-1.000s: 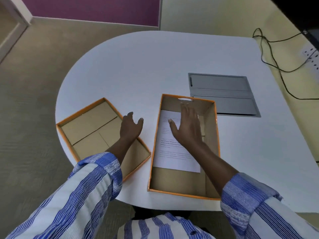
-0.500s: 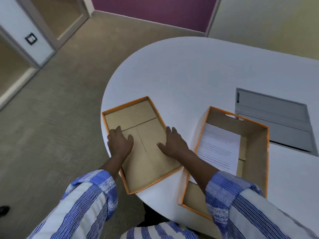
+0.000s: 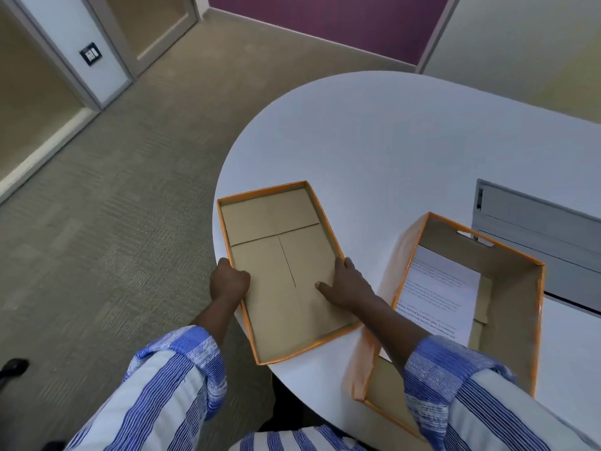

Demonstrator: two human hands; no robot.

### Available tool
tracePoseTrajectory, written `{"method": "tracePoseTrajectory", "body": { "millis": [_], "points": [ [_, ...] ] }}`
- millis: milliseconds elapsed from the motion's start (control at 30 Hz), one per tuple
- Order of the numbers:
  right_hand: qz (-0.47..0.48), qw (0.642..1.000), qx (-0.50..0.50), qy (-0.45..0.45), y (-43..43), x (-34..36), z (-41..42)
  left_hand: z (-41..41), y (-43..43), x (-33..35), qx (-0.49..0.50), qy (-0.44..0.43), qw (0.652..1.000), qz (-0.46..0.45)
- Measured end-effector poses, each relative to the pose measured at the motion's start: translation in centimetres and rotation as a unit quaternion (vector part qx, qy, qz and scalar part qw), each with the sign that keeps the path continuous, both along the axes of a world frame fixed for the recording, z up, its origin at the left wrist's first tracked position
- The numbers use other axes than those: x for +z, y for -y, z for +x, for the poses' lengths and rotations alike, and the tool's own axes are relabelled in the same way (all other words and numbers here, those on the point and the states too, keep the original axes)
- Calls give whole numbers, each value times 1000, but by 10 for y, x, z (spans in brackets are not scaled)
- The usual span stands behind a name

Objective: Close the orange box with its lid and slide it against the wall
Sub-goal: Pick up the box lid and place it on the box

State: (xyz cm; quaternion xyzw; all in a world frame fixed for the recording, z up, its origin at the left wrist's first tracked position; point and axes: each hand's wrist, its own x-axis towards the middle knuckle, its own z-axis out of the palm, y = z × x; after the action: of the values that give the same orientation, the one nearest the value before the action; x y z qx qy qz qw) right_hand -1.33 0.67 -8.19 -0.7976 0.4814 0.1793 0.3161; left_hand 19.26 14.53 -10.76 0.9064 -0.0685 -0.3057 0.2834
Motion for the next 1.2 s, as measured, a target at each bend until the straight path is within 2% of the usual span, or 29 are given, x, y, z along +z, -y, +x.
{"method": "tracePoseTrajectory", "body": {
  "millis": [100,200,300,400,500,667,733,833,1000,1067,1133,1200],
  "points": [
    [-1,999,5,32,0,18,10,-2,13,25,35,2,995,-90],
    [2,992,-10,129,1,51,28,-2,35,61,60,17,986,-156],
    [53,967,-76,237,2,98,46,-9,58,97,64,11,971,-228],
    [143,924,-154,319,7,134,58,-27,81,129,36,20,963,-265],
    [216,880,-237,351,13,158,57,-50,101,146,2,26,959,-282],
    [217,848,-312,370,28,177,22,-93,118,160,-25,-13,940,-341],
    [218,836,-320,388,33,184,6,-106,122,163,-20,-34,936,-351],
    [253,792,-334,444,40,197,-20,-112,126,159,-4,-43,941,-335],
    [302,718,-346,523,55,223,-84,-108,113,138,4,-38,972,-232],
    [326,689,-346,548,61,226,-115,-115,109,136,-12,-103,969,-224],
    [345,666,-339,568,67,224,-147,-125,108,137,-17,-231,941,-245],
    [341,661,-347,572,71,218,-179,-139,112,139,-53,-282,925,-250]
  ]
}}
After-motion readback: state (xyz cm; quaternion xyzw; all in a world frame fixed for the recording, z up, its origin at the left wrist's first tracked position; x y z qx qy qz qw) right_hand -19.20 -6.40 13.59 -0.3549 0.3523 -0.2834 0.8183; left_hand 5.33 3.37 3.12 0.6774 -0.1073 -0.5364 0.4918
